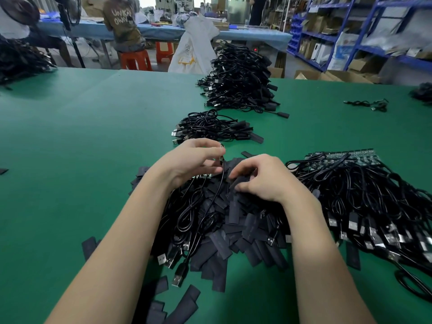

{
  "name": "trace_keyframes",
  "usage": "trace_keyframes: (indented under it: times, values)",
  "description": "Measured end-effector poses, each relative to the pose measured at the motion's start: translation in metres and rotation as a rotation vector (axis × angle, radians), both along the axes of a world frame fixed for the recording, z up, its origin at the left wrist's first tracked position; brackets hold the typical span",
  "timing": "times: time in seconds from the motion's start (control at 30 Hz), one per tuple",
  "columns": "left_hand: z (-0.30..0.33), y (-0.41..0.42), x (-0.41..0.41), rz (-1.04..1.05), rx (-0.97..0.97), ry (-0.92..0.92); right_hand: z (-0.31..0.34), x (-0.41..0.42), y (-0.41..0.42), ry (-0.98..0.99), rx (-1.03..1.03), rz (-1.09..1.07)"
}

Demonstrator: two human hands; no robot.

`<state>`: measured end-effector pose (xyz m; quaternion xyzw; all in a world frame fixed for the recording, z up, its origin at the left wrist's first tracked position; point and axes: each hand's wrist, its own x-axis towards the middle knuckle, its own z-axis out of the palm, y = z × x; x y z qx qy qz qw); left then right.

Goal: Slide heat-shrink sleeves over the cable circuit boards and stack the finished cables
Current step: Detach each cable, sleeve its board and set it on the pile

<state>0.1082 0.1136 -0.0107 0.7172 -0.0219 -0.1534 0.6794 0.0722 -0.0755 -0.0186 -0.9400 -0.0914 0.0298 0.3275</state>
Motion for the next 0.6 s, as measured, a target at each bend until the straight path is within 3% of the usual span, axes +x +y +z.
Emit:
trace_keyframes:
  times: [0.33, 0.6]
  values:
    - [0.0020, 0.0013, -0.0046, -0.021, -0.075, 0.018, 0.0000, 0.0001, -0.0059, -0.129, 0.044, -0.125]
    - [0.0028, 0.0010, -0.0054, -0.032, -0.090, 0.016, 0.0006, -0.0014, -0.0097, -0.072, 0.255, -0.107]
